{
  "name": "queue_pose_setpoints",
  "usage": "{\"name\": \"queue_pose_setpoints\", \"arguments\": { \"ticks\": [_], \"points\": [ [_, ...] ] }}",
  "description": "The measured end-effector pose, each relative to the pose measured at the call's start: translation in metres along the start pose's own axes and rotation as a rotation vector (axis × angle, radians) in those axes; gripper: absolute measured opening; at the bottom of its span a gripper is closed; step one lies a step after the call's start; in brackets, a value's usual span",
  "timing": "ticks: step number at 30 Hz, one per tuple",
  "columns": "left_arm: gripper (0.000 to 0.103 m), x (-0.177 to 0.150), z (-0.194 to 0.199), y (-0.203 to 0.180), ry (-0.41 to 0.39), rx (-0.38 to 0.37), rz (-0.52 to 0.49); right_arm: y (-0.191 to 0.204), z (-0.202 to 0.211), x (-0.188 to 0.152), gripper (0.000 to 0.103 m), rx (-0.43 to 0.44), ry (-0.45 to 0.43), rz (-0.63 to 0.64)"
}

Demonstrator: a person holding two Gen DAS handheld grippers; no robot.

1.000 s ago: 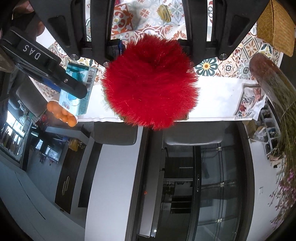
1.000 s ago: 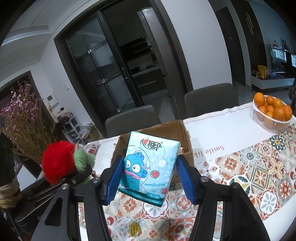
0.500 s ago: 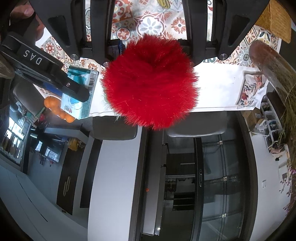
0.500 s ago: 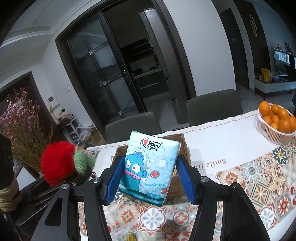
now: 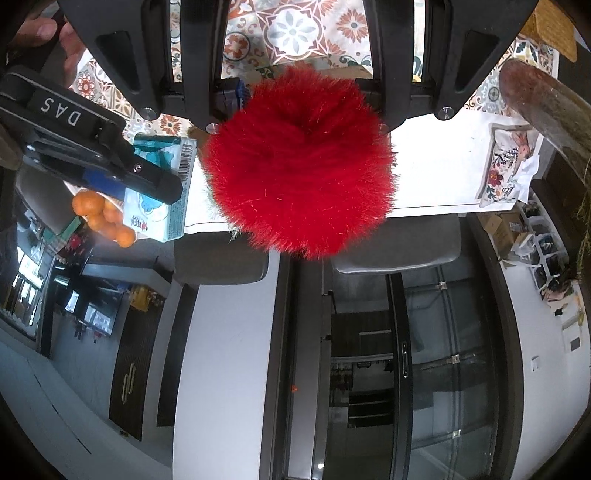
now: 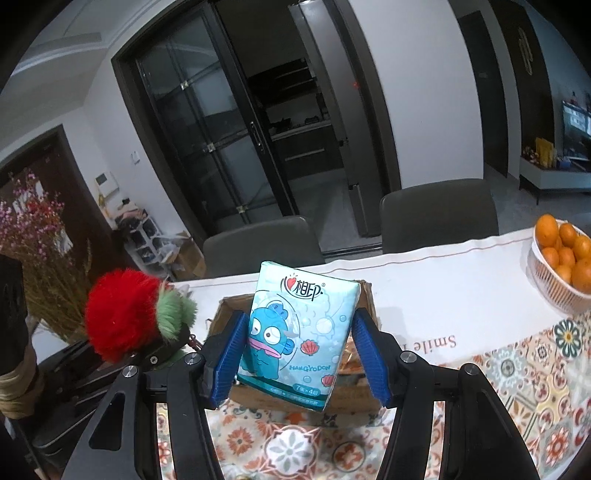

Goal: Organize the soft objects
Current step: 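Carry the pompom with left tool while right tool carries tissues over the box, then lower pompom and tissue pack into the box and open both tools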

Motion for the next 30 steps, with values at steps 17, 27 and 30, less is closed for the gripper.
{"name": "queue_pose_setpoints", "arguments": {
  "ticks": [17, 27, 30],
  "points": [
    [0.038, -0.025, -0.082, -0.003, 0.149, 0.005, -0.047, -0.014, -0.071, -0.014, 0.059, 0.002, 0.160, 0.076],
    [0.045, -0.049, -0.114, -0.006, 0.243, -0.011, -0.038, -0.023, -0.104, -0.039, 0.061, 0.005, 0.248, 0.044],
    [0.060, -0.053, -0.119, -0.009, 0.264, -0.022, -0.040, -0.028, -0.112, -0.047, 0.067, 0.016, 0.286, 0.003]
  ]
}}
Point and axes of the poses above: each gripper's, at about its wrist camera, not at the fingertips, and z roughly against the way its jaws point, y to its left, x to its top, the point moved 10 cm from there along -z, roughly the way its jaws point, and after that the axes turned 12 degrees about -y, right-handed, at the moved point
